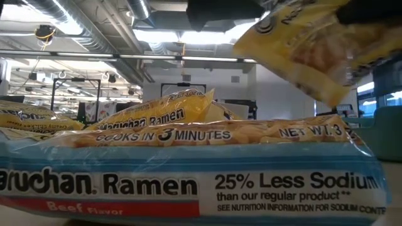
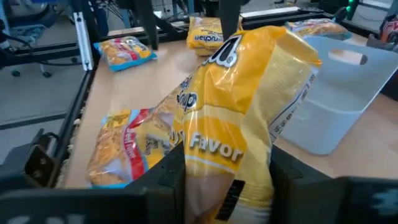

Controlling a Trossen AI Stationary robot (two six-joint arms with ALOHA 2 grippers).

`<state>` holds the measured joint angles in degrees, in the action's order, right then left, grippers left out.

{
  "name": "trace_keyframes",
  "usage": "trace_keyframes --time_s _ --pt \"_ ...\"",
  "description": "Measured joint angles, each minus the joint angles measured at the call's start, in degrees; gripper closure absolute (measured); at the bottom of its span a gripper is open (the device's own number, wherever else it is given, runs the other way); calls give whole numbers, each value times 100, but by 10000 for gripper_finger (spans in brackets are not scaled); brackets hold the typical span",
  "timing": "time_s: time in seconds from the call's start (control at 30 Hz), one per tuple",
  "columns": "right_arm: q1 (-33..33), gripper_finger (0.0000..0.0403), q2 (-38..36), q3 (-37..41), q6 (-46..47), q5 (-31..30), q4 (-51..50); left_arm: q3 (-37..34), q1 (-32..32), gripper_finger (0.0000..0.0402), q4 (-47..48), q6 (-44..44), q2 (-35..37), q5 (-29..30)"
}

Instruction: Sort Maruchan noodles

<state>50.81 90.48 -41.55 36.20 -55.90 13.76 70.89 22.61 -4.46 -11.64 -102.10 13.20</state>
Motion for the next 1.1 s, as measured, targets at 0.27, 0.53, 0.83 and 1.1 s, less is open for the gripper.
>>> trace_keyframes --time_s 0.27,0.53,0.83,1.1 --pt "-188 284 4 -144 -516 168 21 7 -201 118 16 -269 -70 -223" --pt "-249 284 52 -187 -675 178 22 9 -232 121 141 -300 -70 -102" --pt "-483 284 50 -187 -1573 317 699 9 -227 122 144 -334 -70 -401" --pt "-721 284 50 -194 -2101 529 1046 9 -234 131 144 -341 -70 -393"
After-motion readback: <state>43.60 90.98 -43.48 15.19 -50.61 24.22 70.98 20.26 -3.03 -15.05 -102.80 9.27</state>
